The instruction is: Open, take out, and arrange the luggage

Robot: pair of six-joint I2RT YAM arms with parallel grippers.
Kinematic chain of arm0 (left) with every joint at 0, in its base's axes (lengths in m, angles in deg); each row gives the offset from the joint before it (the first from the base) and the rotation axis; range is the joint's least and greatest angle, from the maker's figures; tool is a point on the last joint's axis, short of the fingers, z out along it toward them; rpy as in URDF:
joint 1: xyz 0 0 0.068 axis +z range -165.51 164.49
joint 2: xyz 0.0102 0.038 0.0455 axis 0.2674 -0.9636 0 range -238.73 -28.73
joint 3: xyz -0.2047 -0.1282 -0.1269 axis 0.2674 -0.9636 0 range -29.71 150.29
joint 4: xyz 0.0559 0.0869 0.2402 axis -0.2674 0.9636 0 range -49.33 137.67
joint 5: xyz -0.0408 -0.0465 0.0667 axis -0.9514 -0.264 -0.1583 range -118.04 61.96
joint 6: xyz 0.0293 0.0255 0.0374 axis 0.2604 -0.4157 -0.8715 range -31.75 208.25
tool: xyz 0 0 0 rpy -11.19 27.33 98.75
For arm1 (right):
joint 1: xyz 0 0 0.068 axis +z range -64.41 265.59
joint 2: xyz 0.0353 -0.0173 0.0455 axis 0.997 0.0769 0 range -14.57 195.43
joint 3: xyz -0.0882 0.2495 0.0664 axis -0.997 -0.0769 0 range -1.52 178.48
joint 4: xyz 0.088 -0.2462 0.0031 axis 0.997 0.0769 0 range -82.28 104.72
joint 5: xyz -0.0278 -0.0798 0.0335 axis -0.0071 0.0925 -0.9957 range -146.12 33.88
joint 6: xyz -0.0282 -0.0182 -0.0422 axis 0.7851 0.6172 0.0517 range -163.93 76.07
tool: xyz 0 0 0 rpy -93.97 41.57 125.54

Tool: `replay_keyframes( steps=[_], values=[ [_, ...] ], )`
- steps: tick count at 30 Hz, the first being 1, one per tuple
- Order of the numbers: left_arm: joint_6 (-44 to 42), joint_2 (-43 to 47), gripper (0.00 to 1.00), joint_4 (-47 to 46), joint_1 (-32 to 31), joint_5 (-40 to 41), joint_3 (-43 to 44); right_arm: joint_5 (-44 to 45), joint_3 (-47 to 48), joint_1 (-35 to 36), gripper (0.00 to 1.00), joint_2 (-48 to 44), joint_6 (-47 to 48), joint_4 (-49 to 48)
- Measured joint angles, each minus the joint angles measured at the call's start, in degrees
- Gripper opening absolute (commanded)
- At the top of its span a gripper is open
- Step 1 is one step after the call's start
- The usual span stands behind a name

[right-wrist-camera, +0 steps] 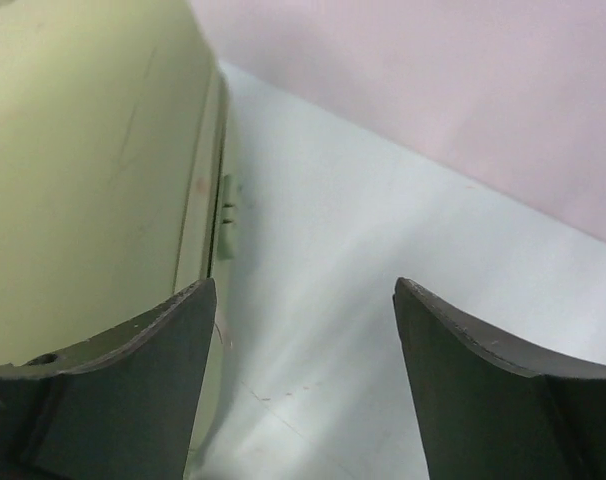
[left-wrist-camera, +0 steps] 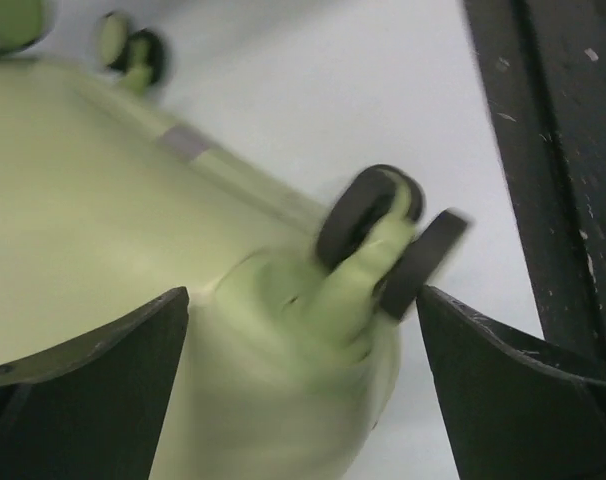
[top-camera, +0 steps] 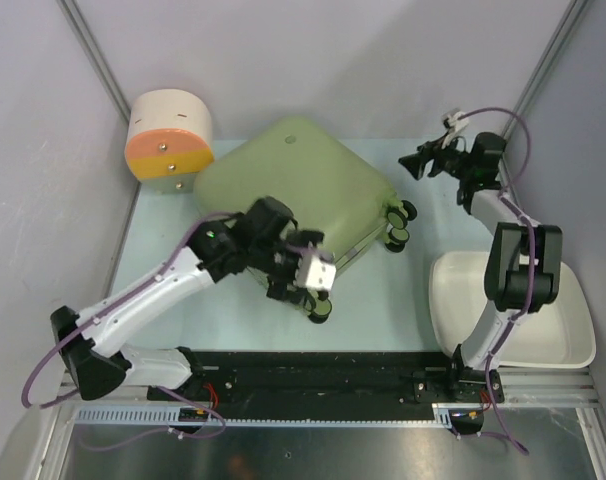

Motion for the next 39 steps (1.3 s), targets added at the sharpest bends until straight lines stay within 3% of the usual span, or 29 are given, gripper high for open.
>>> replay_keyframes(
  steps=[5, 9, 15, 20, 29, 39],
  values=[
    [14.16, 2.64, 1.00, -0.31, 11.61, -3.10, 8.04, 2.36, 8.72, -3.45, 0.82, -4.68, 0.39, 16.68],
    [28.20, 8.09, 1.00, -2.86, 28.55, -5.66, 7.41, 3.67, 12.24, -3.58, 0.83, -7.13, -0.24, 26.84],
    [48.78, 18.67, 1.00, -7.76, 51.93, -7.72, -4.17, 1.75, 12.79, -1.38, 0.93, -6.88, -5.60, 38.10],
    [61.46, 20.63, 1.00, -8.44, 62.55, -10.69, -14.67, -1.73, 12.81, 0.50, 0.92, -5.51, -5.53, 48.57],
    [75.95, 13.38, 1.00, -20.31, 62.97, -16.63, -23.87, -10.56, 9.29, 1.01, 0.80, -7.76, -0.33, 59.23],
    [81.68, 2.54, 0.93, -34.84, 50.86, -21.84, -19.80, -13.77, -3.10, 2.49, 0.72, -14.03, 8.68, 73.13]
  ],
)
